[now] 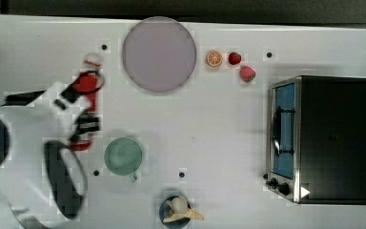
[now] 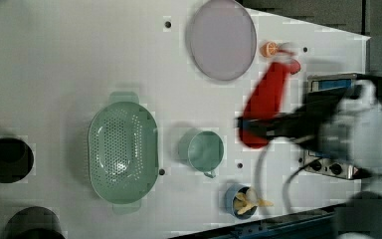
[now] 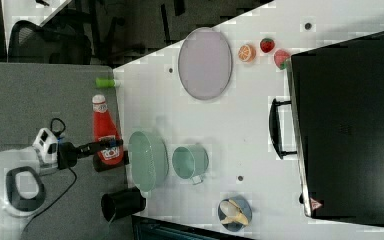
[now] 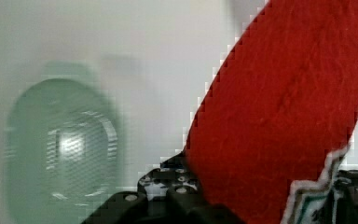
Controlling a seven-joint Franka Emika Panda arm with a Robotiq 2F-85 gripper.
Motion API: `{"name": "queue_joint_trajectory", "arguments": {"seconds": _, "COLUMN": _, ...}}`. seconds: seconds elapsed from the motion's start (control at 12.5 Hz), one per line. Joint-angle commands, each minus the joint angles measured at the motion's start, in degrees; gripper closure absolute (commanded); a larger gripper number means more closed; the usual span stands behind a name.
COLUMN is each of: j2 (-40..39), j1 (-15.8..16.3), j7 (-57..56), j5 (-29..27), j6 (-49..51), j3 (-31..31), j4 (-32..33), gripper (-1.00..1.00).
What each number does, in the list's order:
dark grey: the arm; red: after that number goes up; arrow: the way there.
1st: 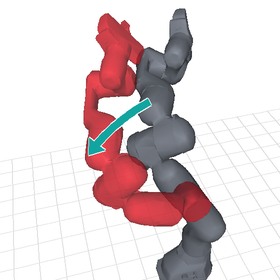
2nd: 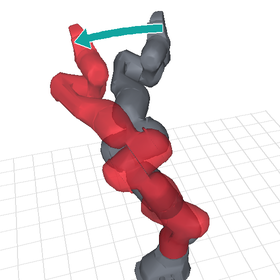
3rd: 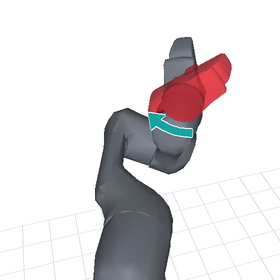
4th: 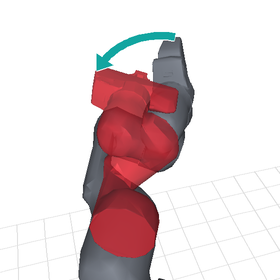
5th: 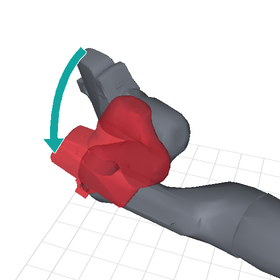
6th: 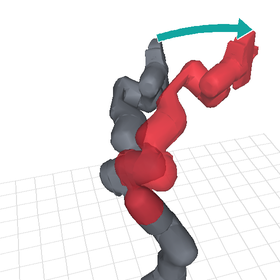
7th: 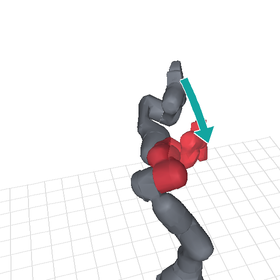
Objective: Pick Ketchup from the table and place it in strainer.
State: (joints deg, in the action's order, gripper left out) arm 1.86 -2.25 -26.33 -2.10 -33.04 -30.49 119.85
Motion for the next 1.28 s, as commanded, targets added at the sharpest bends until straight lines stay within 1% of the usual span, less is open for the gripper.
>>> {"name": "queue_joint_trajectory", "arguments": {"seconds": 0.08, "j2": -6.64, "j1": 2.22, "j7": 14.29, "j5": -1.18, "j6": -6.34, "j3": -5.3, "j4": 1.85, "gripper": -0.25}}
{"name": "queue_joint_trajectory", "arguments": {"seconds": 0.24, "j2": -10.94, "j1": 2.91, "j7": 18.02, "j5": -1.05, "j6": -11.64, "j3": -7.97, "j4": 1.86, "gripper": -0.25}}
{"name": "queue_joint_trajectory", "arguments": {"seconds": 0.4, "j2": -15.54, "j1": 4.39, "j7": 18.93, "j5": -0.28, "j6": -15.12, "j3": -9.39, "j4": 1.89, "gripper": -0.25}}
{"name": "queue_joint_trajectory", "arguments": {"seconds": 0.64, "j2": -22.32, "j1": 6.82, "j7": 19.88, "j5": 4.25, "j6": -21.29, "j3": -9.22, "j4": 1.99, "gripper": -0.25}}
{"name": "queue_joint_trajectory", "arguments": {"seconds": 0.72, "j2": -24.31, "j1": 7.31, "j7": 21.74, "j5": 5.1, "j6": -23.69, "j3": -9.23, "j4": 2.09, "gripper": -0.25}}
{"name": "queue_joint_trajectory", "arguments": {"seconds": 0.88, "j2": -27.15, "j1": 7.95, "j7": 26.94, "j5": 5.9, "j6": -24.56, "j3": -9.18, "j4": 2.17, "gripper": -0.25}}
{"name": "queue_joint_trajectory", "arguments": {"seconds": 0.96, "j2": -27.8, "j1": 8.08, "j7": 28.18, "j5": 7.04, "j6": -24.59, "j3": -9.13, "j4": 2.15, "gripper": -0.33}}
{"name": "queue_joint_trajectory", "arguments": {"seconds": 1.12, "j2": -27.87, "j1": 8.16, "j7": 28.3, "j5": 9.67, "j6": -24.55, "j3": -8.54, "j4": 2.67, "gripper": -0.75}}
{"name": "queue_joint_trajectory", "arguments": {"seconds": 1.2, "j2": -27.74, "j1": 8.0, "j7": 28.45, "j5": 9.93, "j6": -26.28, "j3": -8.37, "j4": 2.58, "gripper": -0.97}}
{"name": "queue_joint_trajectory", "arguments": {"seconds": 1.28, "j2": -27.28, "j1": 7.83, "j7": 28.49, "j5": 9.92, "j6": -26.81, "j3": -8.35, "j4": 2.54, "gripper": -1.0}}
